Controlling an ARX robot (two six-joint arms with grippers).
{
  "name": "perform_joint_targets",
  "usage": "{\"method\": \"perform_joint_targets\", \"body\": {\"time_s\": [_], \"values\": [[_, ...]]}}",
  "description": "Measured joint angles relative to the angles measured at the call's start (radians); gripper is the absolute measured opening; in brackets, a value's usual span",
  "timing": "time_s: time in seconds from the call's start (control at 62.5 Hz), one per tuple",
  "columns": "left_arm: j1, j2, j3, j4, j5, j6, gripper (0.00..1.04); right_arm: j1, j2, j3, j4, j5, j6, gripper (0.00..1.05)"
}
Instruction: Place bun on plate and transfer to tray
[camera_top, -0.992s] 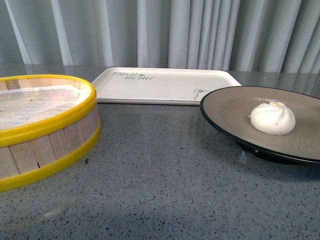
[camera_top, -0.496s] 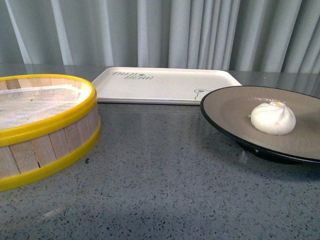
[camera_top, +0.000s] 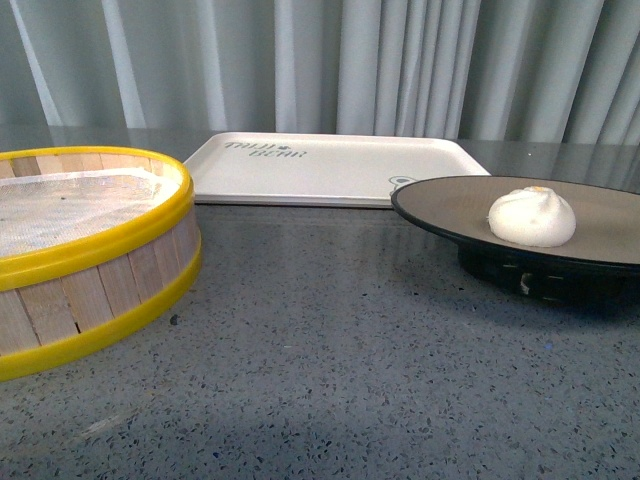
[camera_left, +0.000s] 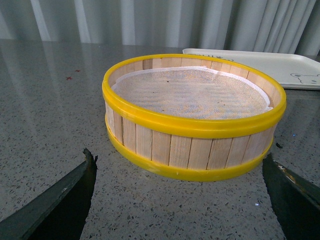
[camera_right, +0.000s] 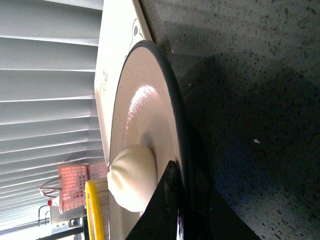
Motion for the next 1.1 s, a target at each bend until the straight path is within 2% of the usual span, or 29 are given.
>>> {"method": "perform_joint_targets", "body": {"time_s": [0.336, 0.56, 0.912, 1.104], "values": [[0.0, 0.0, 0.0, 0.0, 0.0, 0.0, 0.98, 0.034, -0.133, 0.006, 0.056, -0.079, -0.008, 0.02], [0.0, 0.0, 0.0, 0.0, 0.0, 0.0, 0.98, 0.039, -0.113, 0.117, 0.119, -0.067, 0.009, 0.02], [0.0, 0.0, 0.0, 0.0, 0.0, 0.0, 0.98, 0.091, 0.274, 0.53, 0.074, -0.001, 0.034, 0.02], [0.0, 0.0, 0.0, 0.0, 0.0, 0.0, 0.98, 0.138, 0.519, 0.869, -0.044, 0.05, 0.078, 0.02]]}}
